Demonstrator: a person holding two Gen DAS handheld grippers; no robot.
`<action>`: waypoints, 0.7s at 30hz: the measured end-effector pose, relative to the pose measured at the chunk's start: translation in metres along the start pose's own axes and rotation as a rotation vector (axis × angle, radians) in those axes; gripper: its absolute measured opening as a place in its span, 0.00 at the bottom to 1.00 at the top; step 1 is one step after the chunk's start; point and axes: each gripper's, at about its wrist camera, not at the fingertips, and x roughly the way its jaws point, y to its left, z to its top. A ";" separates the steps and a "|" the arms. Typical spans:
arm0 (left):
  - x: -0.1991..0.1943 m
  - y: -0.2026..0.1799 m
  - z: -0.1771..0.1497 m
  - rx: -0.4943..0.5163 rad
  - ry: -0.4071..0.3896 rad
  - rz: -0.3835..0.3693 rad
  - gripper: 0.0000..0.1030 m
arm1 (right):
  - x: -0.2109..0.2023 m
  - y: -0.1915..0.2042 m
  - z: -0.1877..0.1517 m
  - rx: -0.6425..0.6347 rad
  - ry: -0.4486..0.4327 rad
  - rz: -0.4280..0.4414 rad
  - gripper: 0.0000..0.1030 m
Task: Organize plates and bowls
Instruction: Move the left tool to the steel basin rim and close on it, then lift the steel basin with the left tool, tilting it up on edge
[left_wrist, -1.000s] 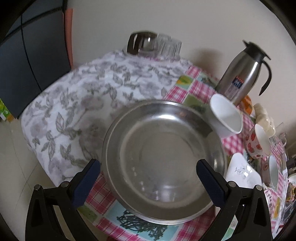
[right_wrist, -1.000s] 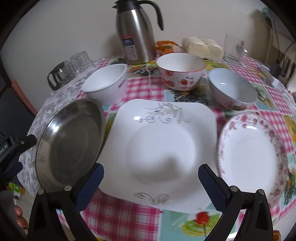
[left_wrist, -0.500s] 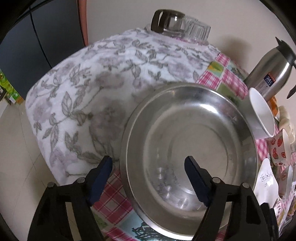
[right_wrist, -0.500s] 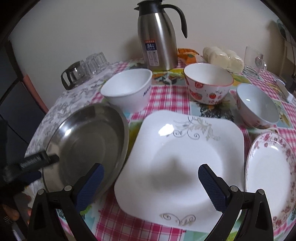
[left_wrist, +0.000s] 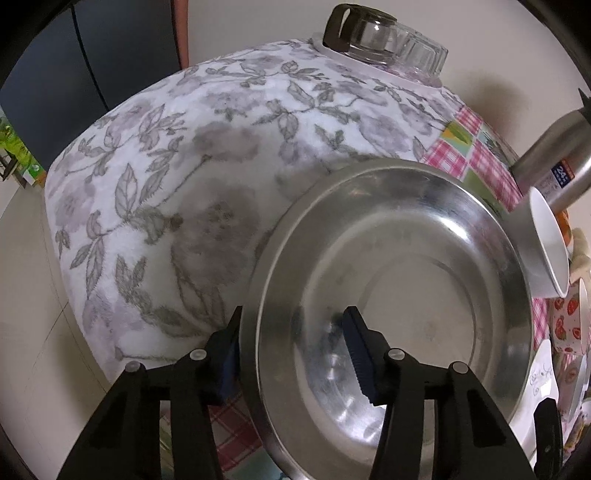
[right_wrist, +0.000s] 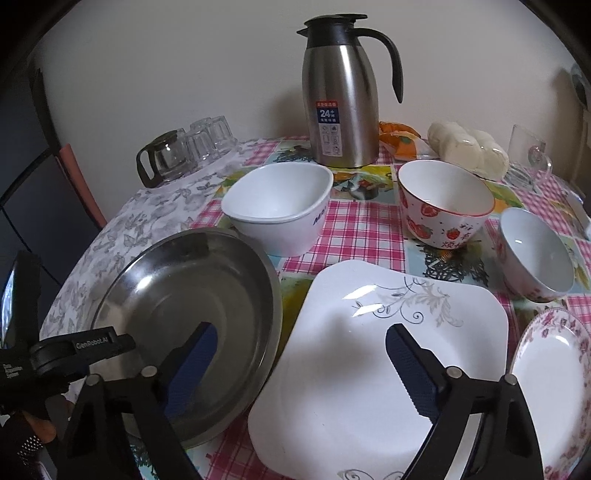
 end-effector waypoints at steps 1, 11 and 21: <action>0.000 0.000 0.000 0.004 -0.003 0.012 0.45 | 0.001 0.001 -0.001 0.000 0.004 0.002 0.88; -0.005 0.019 0.000 -0.047 -0.006 0.065 0.37 | -0.001 0.008 -0.003 -0.025 0.008 0.036 0.79; -0.006 0.046 0.001 -0.150 0.002 0.043 0.43 | 0.005 0.029 -0.008 -0.087 0.036 0.109 0.67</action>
